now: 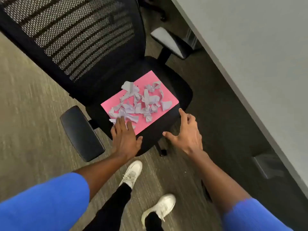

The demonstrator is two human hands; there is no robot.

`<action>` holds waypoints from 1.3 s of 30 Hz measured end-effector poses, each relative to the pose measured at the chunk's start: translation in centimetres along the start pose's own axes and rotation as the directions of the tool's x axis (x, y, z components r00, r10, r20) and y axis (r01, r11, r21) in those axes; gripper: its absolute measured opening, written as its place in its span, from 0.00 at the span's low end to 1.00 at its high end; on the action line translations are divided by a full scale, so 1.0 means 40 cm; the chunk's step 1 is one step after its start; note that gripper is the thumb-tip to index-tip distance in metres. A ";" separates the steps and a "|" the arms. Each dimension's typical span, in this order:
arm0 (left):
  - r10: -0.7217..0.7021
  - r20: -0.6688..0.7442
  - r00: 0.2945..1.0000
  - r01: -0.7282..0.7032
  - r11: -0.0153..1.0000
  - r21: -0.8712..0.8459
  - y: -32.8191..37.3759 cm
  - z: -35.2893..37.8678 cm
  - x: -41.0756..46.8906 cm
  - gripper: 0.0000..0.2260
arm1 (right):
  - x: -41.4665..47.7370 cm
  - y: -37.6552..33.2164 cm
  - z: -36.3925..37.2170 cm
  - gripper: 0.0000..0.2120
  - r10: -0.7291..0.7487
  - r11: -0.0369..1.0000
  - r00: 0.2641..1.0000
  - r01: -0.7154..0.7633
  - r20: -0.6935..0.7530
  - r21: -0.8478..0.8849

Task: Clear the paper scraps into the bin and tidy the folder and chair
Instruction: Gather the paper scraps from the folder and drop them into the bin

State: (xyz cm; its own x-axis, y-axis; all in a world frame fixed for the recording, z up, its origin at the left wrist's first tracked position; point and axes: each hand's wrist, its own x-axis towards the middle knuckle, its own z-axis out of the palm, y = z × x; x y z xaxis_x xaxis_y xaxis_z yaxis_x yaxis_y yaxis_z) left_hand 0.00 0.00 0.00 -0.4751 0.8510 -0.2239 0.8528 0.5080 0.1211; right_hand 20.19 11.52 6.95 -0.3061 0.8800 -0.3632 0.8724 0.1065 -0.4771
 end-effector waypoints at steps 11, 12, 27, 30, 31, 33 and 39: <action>-0.227 0.111 0.968 0.246 0.948 -0.202 -0.076 0.119 0.190 0.59 | 0.335 -0.083 0.226 0.55 -0.090 0.975 0.986 0.116 0.143 -0.187; -0.213 0.109 0.971 0.231 0.954 -0.193 -0.077 0.123 0.197 0.57 | 0.355 -0.088 0.238 0.55 -0.090 0.970 0.984 0.122 0.155 -0.210; -0.044 0.039 0.998 0.051 0.979 -0.198 -0.106 0.129 0.271 0.17 | 0.439 -0.137 0.343 0.22 -0.291 0.900 0.952 0.305 0.093 -0.310; -0.052 0.030 0.998 0.057 0.975 -0.213 -0.115 0.124 0.281 0.09 | 0.439 -0.137 0.338 0.17 -0.306 0.919 0.949 0.314 0.072 -0.239; -0.052 0.029 0.998 0.057 0.977 -0.204 -0.118 0.123 0.283 0.08 | 0.439 -0.135 0.336 0.17 -0.301 0.927 0.951 0.308 0.066 -0.214; -0.036 0.012 0.999 0.037 0.978 -0.204 -0.123 0.119 0.290 0.09 | 0.441 -0.129 0.330 0.17 -0.275 0.949 0.960 0.279 0.047 -0.147; -0.049 -0.069 0.996 0.029 0.962 -0.273 -0.097 0.077 0.293 0.09 | 0.419 -0.130 0.294 0.12 -0.252 0.966 0.964 0.256 -0.082 0.038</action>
State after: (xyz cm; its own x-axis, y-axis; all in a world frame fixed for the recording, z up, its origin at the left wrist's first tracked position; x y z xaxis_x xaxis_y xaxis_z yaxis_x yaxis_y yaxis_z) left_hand -8.21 7.57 -6.08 -0.5305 0.8319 -0.1628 0.7472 0.5496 0.3737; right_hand 6.03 20.28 -6.06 -0.4836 0.8597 -0.1645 0.7500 0.3102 -0.5842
